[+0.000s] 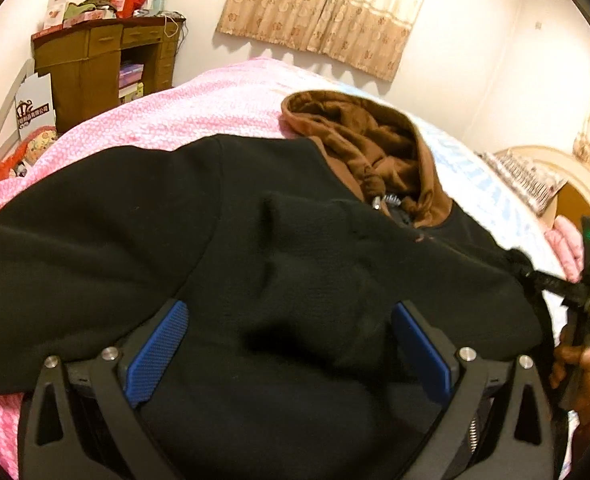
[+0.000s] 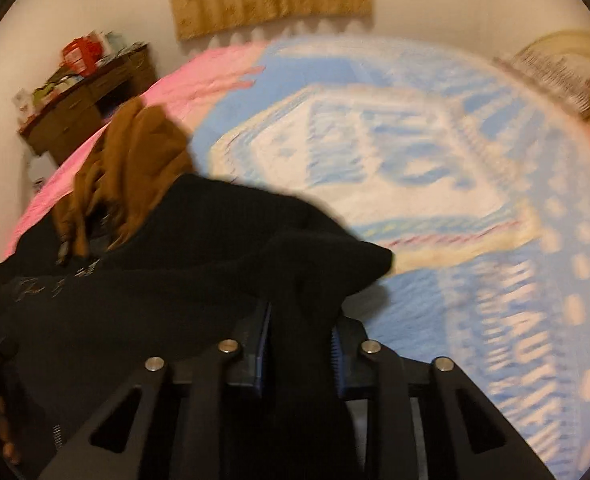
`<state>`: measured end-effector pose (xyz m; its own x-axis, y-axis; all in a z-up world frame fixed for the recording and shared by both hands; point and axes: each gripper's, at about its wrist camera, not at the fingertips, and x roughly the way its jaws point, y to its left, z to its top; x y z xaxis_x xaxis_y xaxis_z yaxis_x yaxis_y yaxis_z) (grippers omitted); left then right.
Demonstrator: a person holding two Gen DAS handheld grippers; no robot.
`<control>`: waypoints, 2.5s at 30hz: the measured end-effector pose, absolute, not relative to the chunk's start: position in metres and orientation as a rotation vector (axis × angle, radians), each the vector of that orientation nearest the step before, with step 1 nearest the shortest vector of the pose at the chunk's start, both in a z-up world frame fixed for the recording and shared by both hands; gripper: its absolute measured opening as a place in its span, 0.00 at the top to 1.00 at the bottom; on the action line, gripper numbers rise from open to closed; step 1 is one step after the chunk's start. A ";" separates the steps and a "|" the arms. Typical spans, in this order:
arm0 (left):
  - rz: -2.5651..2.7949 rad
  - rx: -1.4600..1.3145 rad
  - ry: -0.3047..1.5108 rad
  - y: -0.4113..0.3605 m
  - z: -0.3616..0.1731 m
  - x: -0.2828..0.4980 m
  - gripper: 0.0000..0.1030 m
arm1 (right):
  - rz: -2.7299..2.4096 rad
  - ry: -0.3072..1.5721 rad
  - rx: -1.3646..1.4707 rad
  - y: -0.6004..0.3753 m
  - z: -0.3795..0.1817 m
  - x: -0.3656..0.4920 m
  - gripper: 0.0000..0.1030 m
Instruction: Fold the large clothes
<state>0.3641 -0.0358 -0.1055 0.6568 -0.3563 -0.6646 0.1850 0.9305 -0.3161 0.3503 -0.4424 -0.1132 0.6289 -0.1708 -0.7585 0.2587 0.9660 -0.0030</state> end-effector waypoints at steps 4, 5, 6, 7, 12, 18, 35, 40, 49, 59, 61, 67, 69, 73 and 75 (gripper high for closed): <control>-0.287 -0.200 0.817 -0.041 -0.108 0.368 0.00 | -0.314 0.849 0.148 -0.460 -0.124 0.354 0.77; -0.276 -0.177 0.826 -0.044 -0.108 0.369 0.00 | -0.309 0.848 0.125 -0.459 -0.123 0.358 0.77; -0.269 -0.162 0.828 -0.047 -0.109 0.370 0.00 | -0.306 0.846 0.110 -0.457 -0.123 0.357 0.76; -0.267 -0.157 0.827 -0.047 -0.109 0.369 0.00 | -0.307 0.845 0.095 -0.455 -0.122 0.357 0.74; -0.257 -0.145 0.832 -0.048 -0.110 0.370 0.00 | -0.316 0.788 0.199 -0.461 -0.107 0.336 0.60; -0.248 -0.126 0.836 -0.049 -0.111 0.370 0.00 | -0.287 0.570 0.094 -0.409 -0.060 0.287 0.24; 0.266 -0.461 0.701 0.204 -0.045 0.263 0.00 | -0.112 0.845 -0.040 -0.364 -0.126 0.323 0.08; 0.523 -0.671 0.710 0.302 -0.059 0.244 0.01 | -0.113 0.843 -0.038 -0.364 -0.127 0.320 0.08; 0.531 -0.751 0.840 0.318 -0.111 0.286 0.18 | -0.116 0.840 -0.040 -0.363 -0.127 0.316 0.08; 0.573 -0.604 0.744 0.294 -0.077 0.311 0.86 | -0.115 0.837 -0.033 -0.362 -0.128 0.318 0.08; 0.563 -0.528 0.677 0.276 -0.050 0.317 0.86 | -0.115 0.837 -0.033 -0.362 -0.128 0.318 0.08; 0.309 -0.231 0.445 0.145 0.036 0.316 0.87 | -0.115 0.834 -0.029 -0.362 -0.127 0.318 0.08; 0.154 -0.152 0.405 0.084 0.052 0.313 0.87 | -0.114 0.833 -0.027 -0.363 -0.127 0.317 0.08; -0.090 -0.017 0.427 -0.029 0.041 0.309 0.87 | -0.114 0.830 -0.023 -0.363 -0.126 0.317 0.08; -0.183 0.059 0.492 -0.084 0.013 0.311 0.87 | -0.114 0.828 -0.020 -0.363 -0.126 0.316 0.07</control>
